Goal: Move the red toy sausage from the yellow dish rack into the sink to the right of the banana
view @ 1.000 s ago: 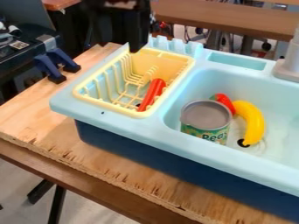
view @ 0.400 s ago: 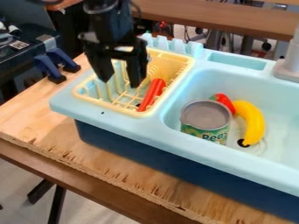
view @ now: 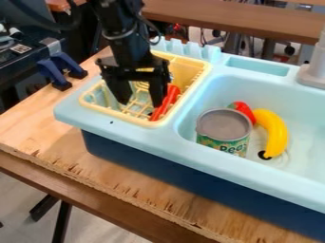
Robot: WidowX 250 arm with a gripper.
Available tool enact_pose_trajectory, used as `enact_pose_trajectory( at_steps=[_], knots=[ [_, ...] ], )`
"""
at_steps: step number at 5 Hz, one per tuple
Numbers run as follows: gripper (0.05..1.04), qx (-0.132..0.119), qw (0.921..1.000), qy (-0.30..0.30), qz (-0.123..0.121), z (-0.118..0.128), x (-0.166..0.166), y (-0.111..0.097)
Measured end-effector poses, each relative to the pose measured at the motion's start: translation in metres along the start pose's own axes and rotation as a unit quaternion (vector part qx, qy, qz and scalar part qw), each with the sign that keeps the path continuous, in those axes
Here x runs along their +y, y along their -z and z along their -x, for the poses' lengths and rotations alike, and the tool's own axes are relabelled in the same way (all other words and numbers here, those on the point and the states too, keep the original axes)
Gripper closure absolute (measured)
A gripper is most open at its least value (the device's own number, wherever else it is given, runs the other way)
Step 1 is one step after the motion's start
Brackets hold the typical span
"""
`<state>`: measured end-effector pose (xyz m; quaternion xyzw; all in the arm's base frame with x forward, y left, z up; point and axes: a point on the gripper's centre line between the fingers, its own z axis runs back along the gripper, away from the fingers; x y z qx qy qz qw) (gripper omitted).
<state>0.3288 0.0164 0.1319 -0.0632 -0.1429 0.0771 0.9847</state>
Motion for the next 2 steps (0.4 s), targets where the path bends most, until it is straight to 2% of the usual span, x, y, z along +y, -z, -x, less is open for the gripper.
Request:
enact_pose_trajectory(
  at_steps=[1, 2],
  knots=[
    [0.081, -0.009, 0.9999, 0.003, 0.005, -0.0101, -0.0064, 0.0011],
    [0.081, 0.004, 0.9999, 0.015, 0.006, -0.0092, -0.0106, 0.0081]
  ],
)
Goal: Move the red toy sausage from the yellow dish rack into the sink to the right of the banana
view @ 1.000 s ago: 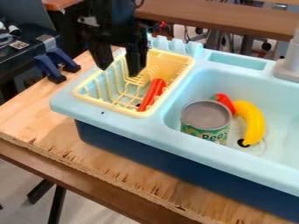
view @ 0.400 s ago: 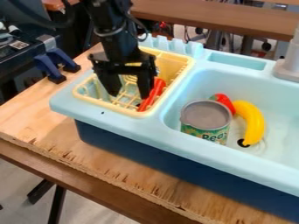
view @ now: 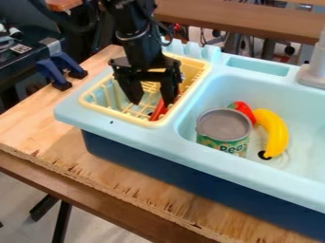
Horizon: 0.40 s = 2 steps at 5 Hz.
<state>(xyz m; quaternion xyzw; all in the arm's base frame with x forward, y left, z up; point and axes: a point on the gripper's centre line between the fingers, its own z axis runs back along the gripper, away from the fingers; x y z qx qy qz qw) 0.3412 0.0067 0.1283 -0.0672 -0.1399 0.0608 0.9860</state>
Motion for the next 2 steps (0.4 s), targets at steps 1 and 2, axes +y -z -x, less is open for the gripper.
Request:
enact_pose_trajectory(
  at_steps=[1, 2],
  knots=[
    [0.081, 0.009, 1.0000, 0.001, 0.002, 0.0006, 0.0061, 0.0059],
    [0.081, 0.018, 0.9998, -0.002, 0.006, 0.0008, 0.0099, 0.0129]
  ],
)
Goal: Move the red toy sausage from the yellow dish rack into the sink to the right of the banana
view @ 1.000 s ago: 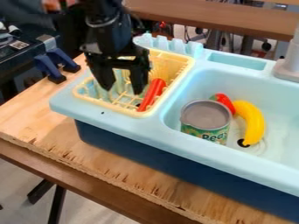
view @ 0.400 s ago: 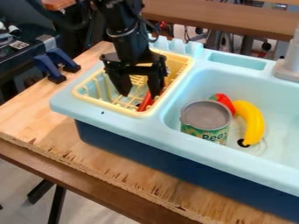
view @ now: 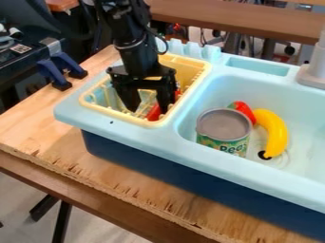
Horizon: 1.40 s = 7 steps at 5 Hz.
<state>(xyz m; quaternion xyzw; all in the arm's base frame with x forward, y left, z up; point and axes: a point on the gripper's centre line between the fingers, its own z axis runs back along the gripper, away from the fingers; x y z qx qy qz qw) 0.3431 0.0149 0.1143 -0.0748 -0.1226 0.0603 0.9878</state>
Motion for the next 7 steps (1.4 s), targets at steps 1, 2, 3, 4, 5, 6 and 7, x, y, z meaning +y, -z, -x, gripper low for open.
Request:
enact_pose_trajectory(
  at_steps=[1, 2, 3, 4, 5, 6, 7],
  knots=[
    [0.081, 0.010, 0.9999, -0.005, 0.005, 0.000, 0.004, 0.008],
    [0.081, 0.012, 0.9998, -0.007, 0.011, -0.002, 0.008, 0.014],
    [0.133, 0.010, 0.9998, -0.004, 0.016, -0.008, 0.004, 0.017],
    [0.294, 0.018, 0.9995, 0.014, 0.024, -0.009, -0.004, 0.019],
    [0.469, 0.014, 0.9991, 0.026, 0.030, -0.013, -0.012, 0.018],
    [0.524, 0.017, 0.9986, 0.034, 0.036, -0.012, -0.019, 0.017],
    [0.524, 0.021, 0.9975, 0.064, 0.020, -0.012, -0.030, 0.002]
  ],
)
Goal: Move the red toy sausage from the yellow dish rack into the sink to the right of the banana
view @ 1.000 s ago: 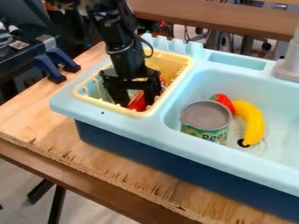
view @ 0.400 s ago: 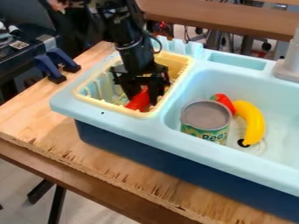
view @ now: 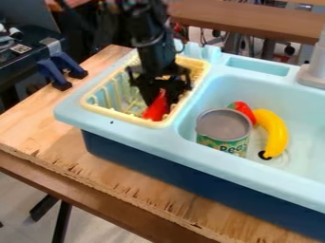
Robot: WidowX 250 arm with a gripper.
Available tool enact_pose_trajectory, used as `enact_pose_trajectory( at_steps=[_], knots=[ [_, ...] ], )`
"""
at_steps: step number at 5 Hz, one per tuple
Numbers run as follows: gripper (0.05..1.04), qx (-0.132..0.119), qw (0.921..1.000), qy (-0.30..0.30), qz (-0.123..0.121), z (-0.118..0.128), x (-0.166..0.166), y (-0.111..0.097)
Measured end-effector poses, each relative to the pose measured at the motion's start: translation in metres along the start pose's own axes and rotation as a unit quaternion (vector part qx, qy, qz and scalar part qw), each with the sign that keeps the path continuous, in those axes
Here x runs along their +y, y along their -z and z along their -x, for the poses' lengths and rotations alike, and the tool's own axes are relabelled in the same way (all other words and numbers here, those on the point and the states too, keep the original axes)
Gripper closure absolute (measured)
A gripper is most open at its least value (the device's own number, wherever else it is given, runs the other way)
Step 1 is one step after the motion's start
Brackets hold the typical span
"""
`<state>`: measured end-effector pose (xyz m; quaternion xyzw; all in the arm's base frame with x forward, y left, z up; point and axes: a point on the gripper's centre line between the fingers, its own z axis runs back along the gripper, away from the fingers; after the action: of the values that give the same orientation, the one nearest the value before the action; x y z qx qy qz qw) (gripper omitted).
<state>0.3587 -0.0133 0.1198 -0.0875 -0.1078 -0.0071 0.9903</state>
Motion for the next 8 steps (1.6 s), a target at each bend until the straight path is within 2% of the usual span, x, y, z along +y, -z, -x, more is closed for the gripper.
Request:
enact_pose_trajectory(
  at_steps=[1, 2, 3, 4, 5, 6, 7, 8],
  knots=[
    [0.525, -0.036, 0.9991, 0.005, -0.023, -0.005, -0.009, -0.036],
    [0.525, -0.050, 0.9967, 0.015, -0.062, -0.013, -0.020, -0.071],
    [0.525, -0.062, 0.9956, -0.006, -0.070, -0.020, -0.037, -0.088],
    [0.524, -0.076, 0.9933, -0.042, -0.076, -0.024, -0.063, -0.090],
    [0.525, -0.122, 0.9817, -0.108, -0.099, -0.020, -0.091, -0.067],
    [0.525, -0.157, 0.9765, -0.107, -0.103, -0.013, -0.130, -0.056],
    [0.525, -0.174, 0.9761, -0.075, -0.106, -0.008, -0.156, -0.042],
    [0.524, -0.166, 0.9780, -0.072, -0.104, -0.006, -0.162, -0.032]
  ],
)
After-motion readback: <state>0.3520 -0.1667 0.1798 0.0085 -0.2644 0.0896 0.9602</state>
